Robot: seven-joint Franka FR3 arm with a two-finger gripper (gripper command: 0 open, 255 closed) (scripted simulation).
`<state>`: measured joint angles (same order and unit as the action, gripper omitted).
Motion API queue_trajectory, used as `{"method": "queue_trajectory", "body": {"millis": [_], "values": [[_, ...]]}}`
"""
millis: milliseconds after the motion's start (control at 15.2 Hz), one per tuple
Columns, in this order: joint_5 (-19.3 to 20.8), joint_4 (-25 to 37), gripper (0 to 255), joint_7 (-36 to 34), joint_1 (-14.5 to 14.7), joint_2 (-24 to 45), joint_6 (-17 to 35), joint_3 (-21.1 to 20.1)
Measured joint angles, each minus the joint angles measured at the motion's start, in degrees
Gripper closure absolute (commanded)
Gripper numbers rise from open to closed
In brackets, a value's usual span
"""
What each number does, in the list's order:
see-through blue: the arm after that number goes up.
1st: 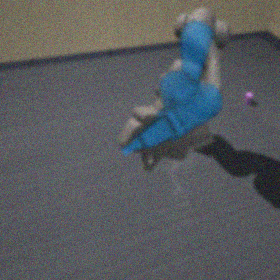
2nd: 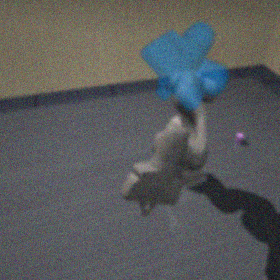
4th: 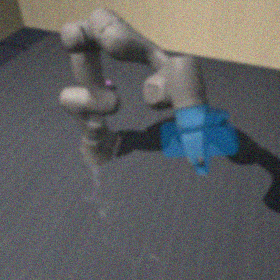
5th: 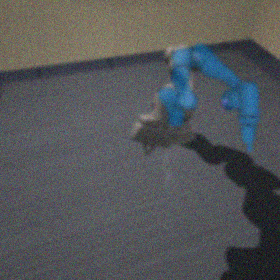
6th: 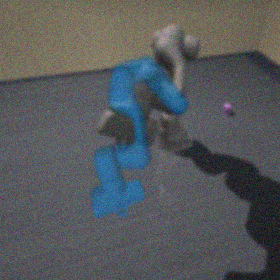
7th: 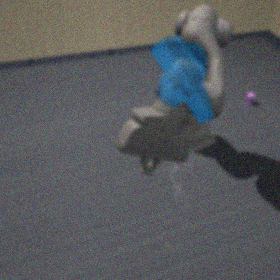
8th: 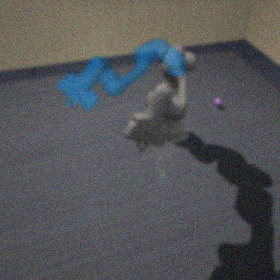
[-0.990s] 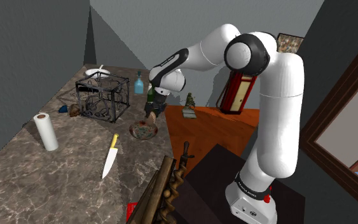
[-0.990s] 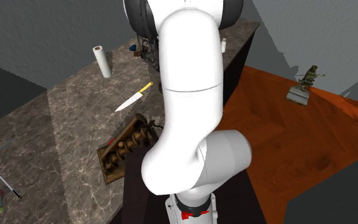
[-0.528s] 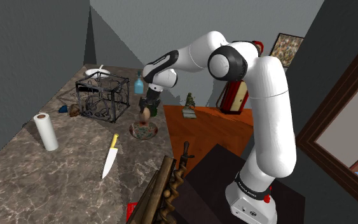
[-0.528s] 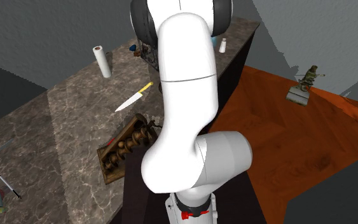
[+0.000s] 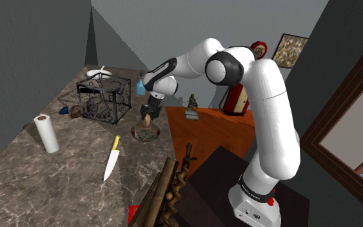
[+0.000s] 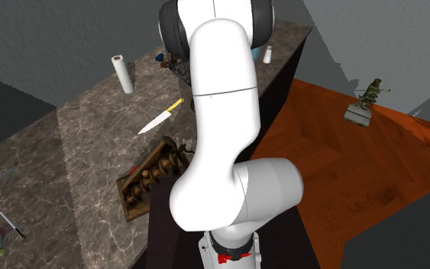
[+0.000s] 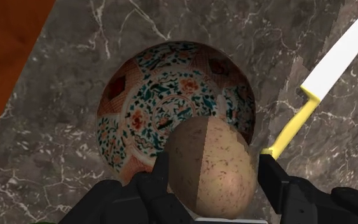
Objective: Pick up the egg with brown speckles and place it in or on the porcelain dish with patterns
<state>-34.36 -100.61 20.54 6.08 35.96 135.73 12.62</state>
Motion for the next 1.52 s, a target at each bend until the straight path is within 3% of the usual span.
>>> {"method": "queue_trajectory", "body": {"millis": [858, 924, 1320, 1518], "values": [[-1.9, 0.7, 255, 2.0, -0.8, 3.9, 3.0, -1.3], [-1.9, 0.7, 0, 2.0, -0.8, 3.9, 3.0, -1.3], [-1.9, 0.7, 0, 2.0, -0.8, 3.9, 3.0, -1.3], [-0.5, -0.4, 0, 1.4, -0.8, 0.6, 0.7, -0.2]]}}
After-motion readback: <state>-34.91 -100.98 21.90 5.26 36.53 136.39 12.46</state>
